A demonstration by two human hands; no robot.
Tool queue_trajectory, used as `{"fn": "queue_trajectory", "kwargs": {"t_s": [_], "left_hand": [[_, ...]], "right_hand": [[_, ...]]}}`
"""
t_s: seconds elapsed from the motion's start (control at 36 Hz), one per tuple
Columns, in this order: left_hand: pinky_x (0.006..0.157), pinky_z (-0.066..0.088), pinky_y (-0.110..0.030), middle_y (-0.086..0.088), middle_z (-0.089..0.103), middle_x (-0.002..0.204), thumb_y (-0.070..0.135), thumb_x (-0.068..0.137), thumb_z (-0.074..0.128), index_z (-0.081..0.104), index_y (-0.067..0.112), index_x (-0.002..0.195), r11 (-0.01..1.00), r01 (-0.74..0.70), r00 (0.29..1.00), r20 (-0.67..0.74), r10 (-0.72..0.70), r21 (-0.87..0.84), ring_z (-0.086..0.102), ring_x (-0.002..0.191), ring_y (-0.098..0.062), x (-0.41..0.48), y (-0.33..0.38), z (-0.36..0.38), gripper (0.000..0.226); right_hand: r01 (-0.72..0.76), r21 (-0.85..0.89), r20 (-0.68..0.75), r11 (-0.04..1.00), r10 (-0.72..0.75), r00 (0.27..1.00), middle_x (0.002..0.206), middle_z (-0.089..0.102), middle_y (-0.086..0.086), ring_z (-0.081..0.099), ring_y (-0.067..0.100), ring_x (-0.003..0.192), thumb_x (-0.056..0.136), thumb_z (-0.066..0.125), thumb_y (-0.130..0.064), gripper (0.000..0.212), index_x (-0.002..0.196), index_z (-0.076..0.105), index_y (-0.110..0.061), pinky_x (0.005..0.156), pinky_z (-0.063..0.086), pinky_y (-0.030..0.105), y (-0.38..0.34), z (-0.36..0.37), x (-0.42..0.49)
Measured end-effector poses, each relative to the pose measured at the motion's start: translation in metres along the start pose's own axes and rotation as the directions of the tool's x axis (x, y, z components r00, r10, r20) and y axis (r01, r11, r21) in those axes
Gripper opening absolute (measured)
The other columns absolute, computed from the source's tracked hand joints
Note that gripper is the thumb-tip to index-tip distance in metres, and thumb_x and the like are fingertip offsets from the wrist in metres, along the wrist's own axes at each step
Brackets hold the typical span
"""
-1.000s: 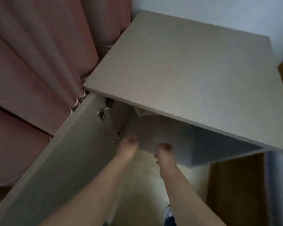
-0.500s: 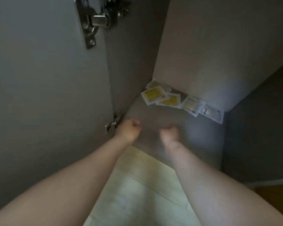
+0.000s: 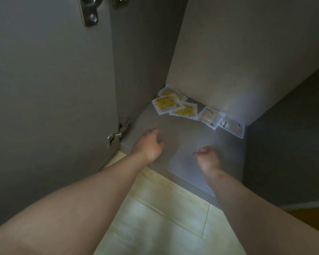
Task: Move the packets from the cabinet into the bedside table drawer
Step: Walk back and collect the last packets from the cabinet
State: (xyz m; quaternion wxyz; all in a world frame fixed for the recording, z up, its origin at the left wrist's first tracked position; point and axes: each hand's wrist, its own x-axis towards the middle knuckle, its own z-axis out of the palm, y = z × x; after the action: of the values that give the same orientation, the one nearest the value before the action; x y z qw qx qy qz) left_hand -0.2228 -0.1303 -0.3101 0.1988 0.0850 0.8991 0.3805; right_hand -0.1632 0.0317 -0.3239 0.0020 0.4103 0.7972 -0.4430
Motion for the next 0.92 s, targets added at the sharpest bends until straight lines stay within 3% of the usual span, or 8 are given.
{"fn": "queue_trajectory", "kwargs": {"t_s": [0.08,0.14,0.22,0.33,0.47,0.58,0.81,0.92], "left_hand": [[0.106,0.031,-0.025,-0.008,0.036,0.146,0.019,0.093,0.05,0.04,0.016,0.14,0.998,-0.033,0.999,-0.01,0.034,0.049,0.038,0.133,-0.023,0.004,-0.009,-0.001,0.047],[0.105,0.031,-0.024,-0.009,0.037,0.145,0.018,0.093,0.052,0.041,0.014,0.139,0.998,-0.035,0.999,-0.003,0.035,0.05,0.038,0.133,-0.023,0.007,-0.013,-0.002,0.048],[0.105,0.03,-0.023,-0.009,0.037,0.145,0.018,0.092,0.053,0.041,0.014,0.139,0.999,-0.04,0.999,-0.019,0.04,0.035,0.038,0.133,-0.022,0.013,-0.015,-0.003,0.048],[0.11,0.026,-0.024,-0.006,0.032,0.15,0.017,0.092,0.051,0.032,0.013,0.144,0.996,-0.07,0.998,-0.001,0.07,0.053,0.031,0.138,-0.019,0.018,-0.02,0.0,0.055],[0.114,0.019,-0.027,-0.003,0.027,0.152,0.024,0.094,0.049,0.027,0.016,0.146,0.957,-0.106,0.994,0.032,0.101,0.268,0.017,0.143,-0.02,0.021,-0.029,0.004,0.057],[0.116,0.004,-0.032,0.002,0.006,0.159,0.032,0.095,0.042,0.018,0.022,0.149,0.889,-0.132,0.991,0.04,0.127,0.438,-0.006,0.146,-0.022,0.03,-0.027,0.005,0.06],[0.118,0.002,-0.038,0.001,-0.011,0.159,0.044,0.095,0.041,0.002,0.023,0.151,0.952,0.051,0.983,0.154,-0.101,0.301,-0.012,0.145,-0.028,0.06,-0.022,0.008,0.072],[0.116,-0.005,-0.04,0.0,-0.017,0.158,0.051,0.095,0.037,-0.004,0.022,0.151,0.868,-0.014,0.967,0.226,-0.114,0.496,-0.019,0.144,-0.029,0.057,-0.038,0.011,0.075]], "right_hand": [[-0.015,-0.046,0.006,0.999,0.016,1.0,0.1,0.045,0.008,0.054,0.032,0.114,0.09,0.057,-0.007,0.019,0.105,0.047,-0.013,0.087,0.038,0.03,-0.002,0.0,0.011],[-0.013,-0.09,0.023,0.996,0.016,1.0,0.102,0.048,0.009,0.055,0.03,0.111,0.091,0.056,-0.009,0.023,0.113,0.05,-0.011,0.083,0.038,0.028,-0.006,-0.002,0.019],[-0.022,-0.18,0.014,0.983,0.025,1.0,0.124,0.055,0.015,0.052,0.029,0.117,0.093,0.055,-0.015,0.035,0.125,0.05,-0.004,0.091,0.039,0.03,-0.015,-0.005,0.031],[-0.029,-0.204,-0.018,0.978,0.026,1.0,0.129,0.052,0.019,0.052,0.031,0.117,0.092,0.056,-0.016,0.034,0.124,0.051,-0.004,0.091,0.04,0.031,-0.021,-0.002,0.045],[0.008,-0.229,-0.004,0.973,-0.009,1.0,0.128,0.051,0.022,0.053,0.033,0.114,0.09,0.055,-0.012,0.031,0.12,0.052,-0.003,0.09,0.039,0.029,-0.02,0.007,0.054],[0.037,-0.322,0.01,0.946,-0.035,0.999,0.132,0.049,0.018,0.048,0.031,0.121,0.093,0.051,-0.015,0.035,0.126,0.048,-0.002,0.093,0.037,0.028,-0.028,-0.001,0.066],[0.062,-0.404,0.045,0.913,-0.048,0.998,0.136,0.043,0.017,0.042,0.032,0.125,0.093,0.055,-0.025,0.044,0.133,0.046,-0.009,0.103,0.035,0.036,-0.035,-0.016,0.098],[0.057,-0.355,0.028,0.933,-0.05,0.998,0.15,0.023,0.019,0.027,0.037,0.137,0.09,0.059,-0.031,0.06,0.144,0.034,-0.018,0.113,0.024,0.042,-0.032,-0.015,0.111]]}}
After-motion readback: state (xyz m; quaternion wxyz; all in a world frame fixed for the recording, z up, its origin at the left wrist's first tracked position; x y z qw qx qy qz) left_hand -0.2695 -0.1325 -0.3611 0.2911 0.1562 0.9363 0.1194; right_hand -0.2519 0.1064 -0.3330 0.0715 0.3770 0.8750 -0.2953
